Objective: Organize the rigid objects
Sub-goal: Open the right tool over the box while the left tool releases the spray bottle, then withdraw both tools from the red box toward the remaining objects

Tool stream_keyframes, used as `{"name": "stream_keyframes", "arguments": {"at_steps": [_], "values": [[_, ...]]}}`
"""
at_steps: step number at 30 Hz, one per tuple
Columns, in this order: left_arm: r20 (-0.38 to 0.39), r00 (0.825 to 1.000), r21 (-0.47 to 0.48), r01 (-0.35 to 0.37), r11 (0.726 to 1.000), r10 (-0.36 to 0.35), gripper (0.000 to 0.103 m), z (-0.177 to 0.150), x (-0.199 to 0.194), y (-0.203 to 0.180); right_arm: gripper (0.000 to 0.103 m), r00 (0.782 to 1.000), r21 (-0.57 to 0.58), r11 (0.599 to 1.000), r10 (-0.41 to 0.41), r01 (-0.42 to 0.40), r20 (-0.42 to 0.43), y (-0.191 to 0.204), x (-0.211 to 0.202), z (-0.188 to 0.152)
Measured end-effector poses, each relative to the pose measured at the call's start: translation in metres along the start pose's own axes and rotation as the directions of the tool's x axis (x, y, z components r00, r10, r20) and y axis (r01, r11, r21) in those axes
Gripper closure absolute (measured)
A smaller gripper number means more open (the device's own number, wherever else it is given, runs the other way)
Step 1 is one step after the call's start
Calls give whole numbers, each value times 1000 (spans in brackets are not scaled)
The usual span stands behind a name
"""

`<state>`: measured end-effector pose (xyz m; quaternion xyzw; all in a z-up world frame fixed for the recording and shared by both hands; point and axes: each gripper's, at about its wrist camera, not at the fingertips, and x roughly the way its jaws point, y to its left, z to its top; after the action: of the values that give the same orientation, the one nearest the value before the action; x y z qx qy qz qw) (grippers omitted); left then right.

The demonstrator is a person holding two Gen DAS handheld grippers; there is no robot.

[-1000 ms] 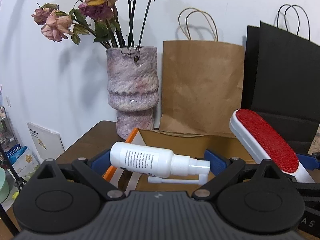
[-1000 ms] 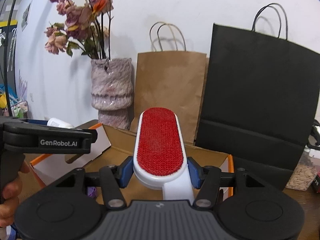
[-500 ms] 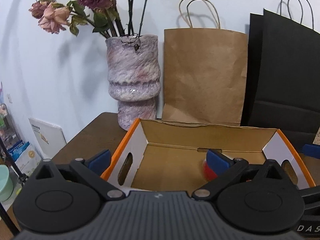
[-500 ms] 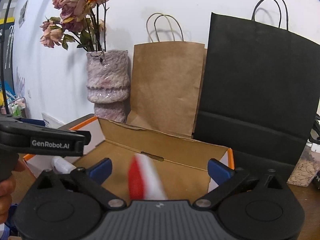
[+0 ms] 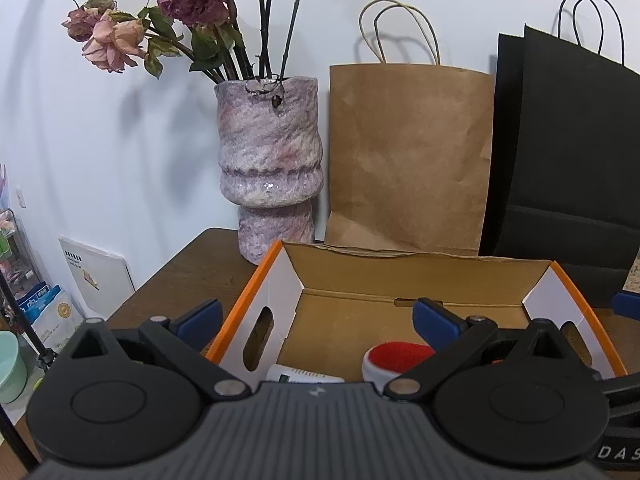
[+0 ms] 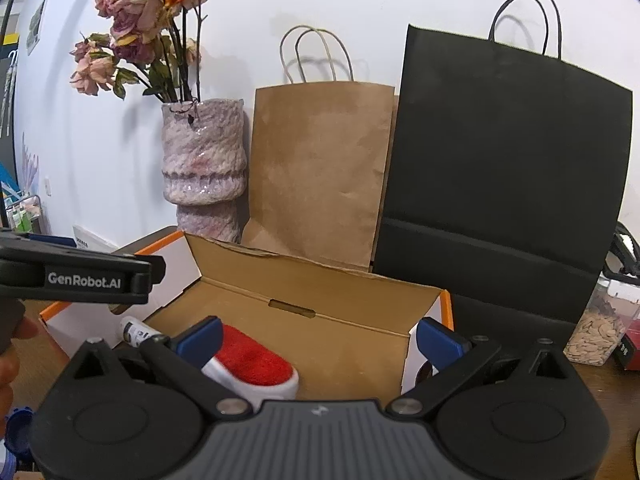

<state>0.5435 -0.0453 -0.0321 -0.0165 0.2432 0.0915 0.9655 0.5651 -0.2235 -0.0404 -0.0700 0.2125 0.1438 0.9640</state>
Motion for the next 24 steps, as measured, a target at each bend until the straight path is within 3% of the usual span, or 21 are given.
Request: {"name": "stream_keyframes", "arguments": {"at_steps": [24], "values": [[39, 999, 16, 37, 999, -38, 0, -20, -45, 9, 0, 997, 23, 997, -69, 68, 20, 1, -63, -33]]}}
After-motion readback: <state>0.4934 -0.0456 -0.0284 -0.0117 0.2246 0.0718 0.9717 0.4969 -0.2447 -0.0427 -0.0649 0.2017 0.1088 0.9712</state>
